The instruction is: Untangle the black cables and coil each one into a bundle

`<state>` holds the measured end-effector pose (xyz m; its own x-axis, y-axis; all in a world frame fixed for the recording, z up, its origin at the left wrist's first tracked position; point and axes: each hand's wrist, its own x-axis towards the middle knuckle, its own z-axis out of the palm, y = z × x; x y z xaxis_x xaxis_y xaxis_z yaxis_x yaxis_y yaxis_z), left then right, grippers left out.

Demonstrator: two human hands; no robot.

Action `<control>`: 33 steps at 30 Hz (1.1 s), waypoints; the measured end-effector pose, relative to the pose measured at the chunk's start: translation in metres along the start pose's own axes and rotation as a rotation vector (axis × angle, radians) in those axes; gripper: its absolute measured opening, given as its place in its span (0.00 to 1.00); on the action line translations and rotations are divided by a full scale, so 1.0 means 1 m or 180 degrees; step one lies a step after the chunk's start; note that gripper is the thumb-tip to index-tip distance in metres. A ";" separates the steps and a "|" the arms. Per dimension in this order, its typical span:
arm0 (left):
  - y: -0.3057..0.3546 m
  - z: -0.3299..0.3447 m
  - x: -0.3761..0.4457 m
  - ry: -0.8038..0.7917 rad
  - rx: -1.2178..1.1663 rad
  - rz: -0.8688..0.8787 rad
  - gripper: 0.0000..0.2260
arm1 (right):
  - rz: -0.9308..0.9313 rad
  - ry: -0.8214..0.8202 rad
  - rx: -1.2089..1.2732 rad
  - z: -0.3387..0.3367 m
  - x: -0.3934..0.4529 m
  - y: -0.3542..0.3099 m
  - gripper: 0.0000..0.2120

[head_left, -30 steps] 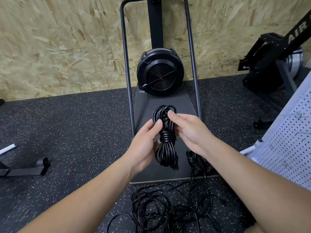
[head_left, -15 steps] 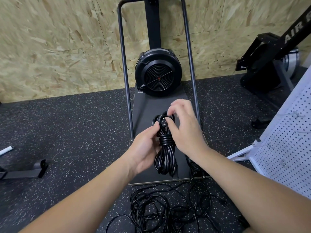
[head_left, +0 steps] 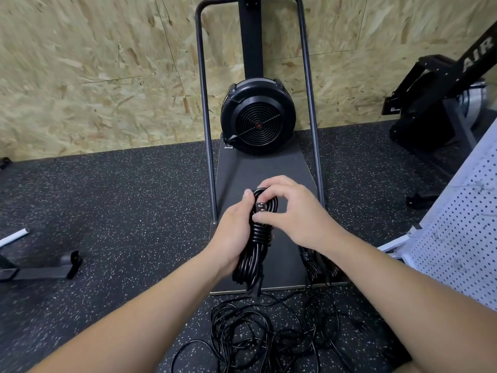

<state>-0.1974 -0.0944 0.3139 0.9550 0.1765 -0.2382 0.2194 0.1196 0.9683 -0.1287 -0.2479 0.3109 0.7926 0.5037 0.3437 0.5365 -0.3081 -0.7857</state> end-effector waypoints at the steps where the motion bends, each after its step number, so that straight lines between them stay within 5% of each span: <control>1: 0.000 0.001 -0.001 0.0001 0.0098 0.0055 0.28 | -0.0189 -0.0038 -0.0236 0.001 -0.001 0.000 0.09; 6: 0.009 -0.001 -0.008 -0.0264 0.0445 0.0250 0.31 | -0.1000 -0.0232 -0.1144 0.000 -0.007 -0.008 0.11; 16: 0.007 -0.004 -0.016 -0.0545 0.0583 0.0497 0.29 | -0.0191 0.0200 -0.0223 -0.001 -0.007 -0.021 0.05; 25: 0.002 -0.008 -0.007 -0.0462 -0.0040 0.0138 0.31 | -0.0051 -0.0311 0.0345 -0.019 -0.003 -0.024 0.13; 31: -0.005 -0.022 -0.008 -0.1798 -0.0456 0.0061 0.22 | -0.0204 -0.0456 -0.0393 -0.035 -0.004 -0.022 0.09; 33: -0.009 -0.018 -0.013 -0.1889 -0.0392 0.0072 0.20 | -0.0350 -0.0553 -0.0497 -0.038 -0.006 -0.029 0.09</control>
<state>-0.2153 -0.0799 0.3074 0.9151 -0.3905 -0.1005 0.2069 0.2408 0.9483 -0.1377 -0.2724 0.3514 0.6725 0.6679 0.3187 0.6656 -0.3578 -0.6549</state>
